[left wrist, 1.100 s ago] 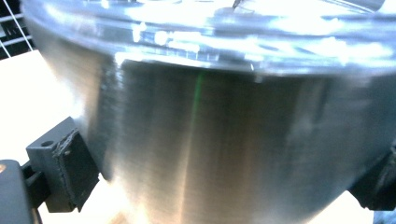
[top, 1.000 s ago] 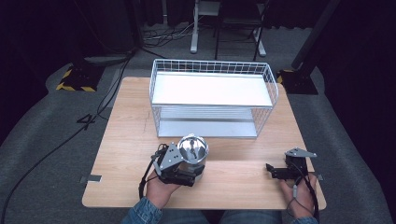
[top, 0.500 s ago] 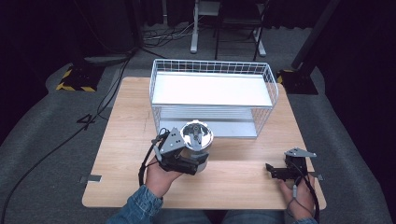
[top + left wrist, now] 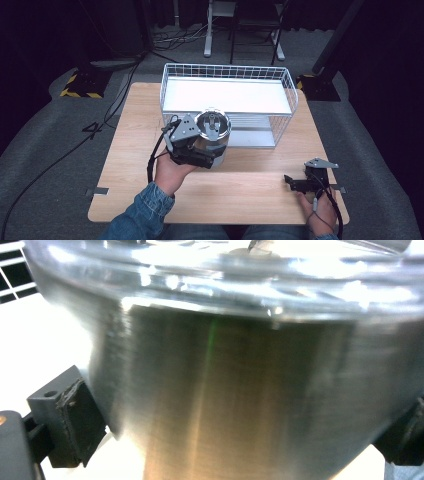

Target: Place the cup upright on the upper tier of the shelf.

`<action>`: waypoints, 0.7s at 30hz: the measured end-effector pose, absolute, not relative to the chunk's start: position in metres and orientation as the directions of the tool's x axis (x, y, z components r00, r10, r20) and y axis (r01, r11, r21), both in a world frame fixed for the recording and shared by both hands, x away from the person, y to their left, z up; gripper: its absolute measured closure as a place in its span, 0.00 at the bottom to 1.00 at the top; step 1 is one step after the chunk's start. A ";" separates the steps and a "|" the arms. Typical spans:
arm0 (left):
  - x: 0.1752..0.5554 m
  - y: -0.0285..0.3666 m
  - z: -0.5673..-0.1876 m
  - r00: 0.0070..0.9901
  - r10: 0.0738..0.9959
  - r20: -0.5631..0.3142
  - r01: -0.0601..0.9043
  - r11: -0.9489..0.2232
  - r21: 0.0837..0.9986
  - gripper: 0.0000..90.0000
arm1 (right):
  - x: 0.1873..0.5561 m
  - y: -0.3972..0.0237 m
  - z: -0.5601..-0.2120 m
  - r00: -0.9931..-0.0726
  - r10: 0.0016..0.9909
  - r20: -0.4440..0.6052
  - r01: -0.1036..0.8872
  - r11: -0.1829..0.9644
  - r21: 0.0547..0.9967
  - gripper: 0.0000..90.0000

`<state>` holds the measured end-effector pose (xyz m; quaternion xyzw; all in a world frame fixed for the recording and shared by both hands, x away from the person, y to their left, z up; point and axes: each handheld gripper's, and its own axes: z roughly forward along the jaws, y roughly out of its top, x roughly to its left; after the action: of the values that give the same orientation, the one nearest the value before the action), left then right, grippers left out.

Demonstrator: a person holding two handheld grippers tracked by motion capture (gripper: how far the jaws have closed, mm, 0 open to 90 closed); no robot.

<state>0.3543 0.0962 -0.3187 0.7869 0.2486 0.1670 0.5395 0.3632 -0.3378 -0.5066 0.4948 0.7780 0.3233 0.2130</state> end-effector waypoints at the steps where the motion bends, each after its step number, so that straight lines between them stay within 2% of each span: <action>1: 0.356 0.096 -0.316 0.820 0.572 -0.008 0.212 -0.291 0.933 0.04 | 0.363 -0.338 -0.507 -0.420 0.908 -0.012 0.632 0.301 0.714 0.00; 21: 0.394 0.080 -0.248 0.795 0.606 0.032 0.156 -0.255 0.954 0.04 | 0.363 -0.338 -0.507 -0.420 0.908 -0.011 0.632 0.301 0.714 0.00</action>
<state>0.3942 0.0796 -0.2482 0.7661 0.2486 0.2015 0.5574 0.3633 -0.3376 -0.5066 0.4949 0.7780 0.3234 0.2127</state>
